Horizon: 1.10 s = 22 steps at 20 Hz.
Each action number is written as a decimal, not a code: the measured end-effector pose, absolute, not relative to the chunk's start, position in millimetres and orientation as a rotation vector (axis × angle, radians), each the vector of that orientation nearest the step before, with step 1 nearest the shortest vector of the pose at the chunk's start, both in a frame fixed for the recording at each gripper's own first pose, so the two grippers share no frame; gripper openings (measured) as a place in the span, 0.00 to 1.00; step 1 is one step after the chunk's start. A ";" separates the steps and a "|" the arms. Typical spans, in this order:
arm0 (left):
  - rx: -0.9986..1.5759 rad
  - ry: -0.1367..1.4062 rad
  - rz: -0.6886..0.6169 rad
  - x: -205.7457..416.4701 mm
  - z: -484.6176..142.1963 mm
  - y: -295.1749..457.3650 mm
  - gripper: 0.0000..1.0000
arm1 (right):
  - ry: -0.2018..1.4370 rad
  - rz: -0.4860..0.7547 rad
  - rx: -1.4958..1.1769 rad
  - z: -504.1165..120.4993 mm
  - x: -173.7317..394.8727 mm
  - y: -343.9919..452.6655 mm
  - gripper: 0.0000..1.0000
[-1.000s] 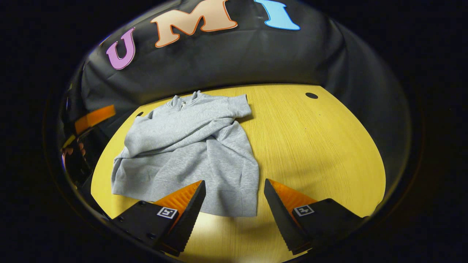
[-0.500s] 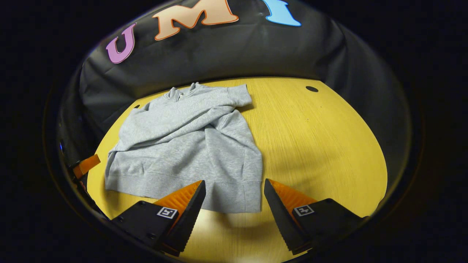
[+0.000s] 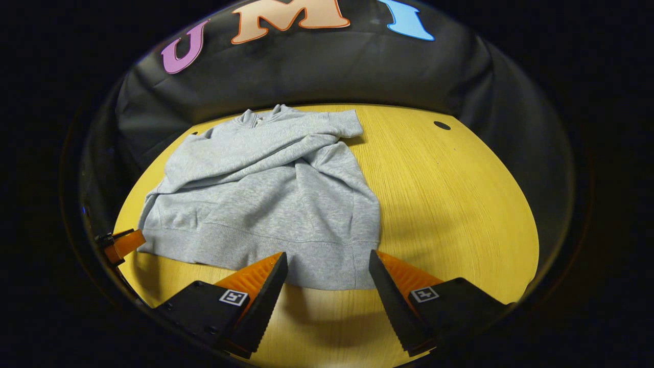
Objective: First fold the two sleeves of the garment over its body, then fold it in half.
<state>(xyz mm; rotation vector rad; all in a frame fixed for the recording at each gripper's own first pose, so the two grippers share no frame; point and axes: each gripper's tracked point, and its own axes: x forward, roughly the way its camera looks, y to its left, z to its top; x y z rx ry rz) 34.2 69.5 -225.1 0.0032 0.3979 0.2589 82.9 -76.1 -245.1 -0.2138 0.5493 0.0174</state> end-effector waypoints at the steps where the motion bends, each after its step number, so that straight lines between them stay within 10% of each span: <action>1: 0.001 0.406 0.266 33.1 -227.7 69.4 0.95 | 0.547 0.016 -0.222 -245.7 82.8 -75.9 0.99; 10: 0.078 0.385 0.280 38.0 -233.3 68.0 0.83 | 0.529 0.031 -0.225 -248.1 83.2 -72.9 0.96; 13: 0.059 0.377 0.269 42.3 -233.4 67.3 0.70 | 0.530 0.058 -0.233 -249.9 83.7 -65.4 0.67; 17: -0.012 0.373 0.239 50.0 -233.2 56.8 0.28 | 0.542 0.094 -0.215 -252.8 83.4 -55.0 0.27; 22: -0.063 0.394 0.244 53.3 -232.4 54.5 0.00 | 0.587 0.103 -0.163 -254.1 84.4 -54.4 0.10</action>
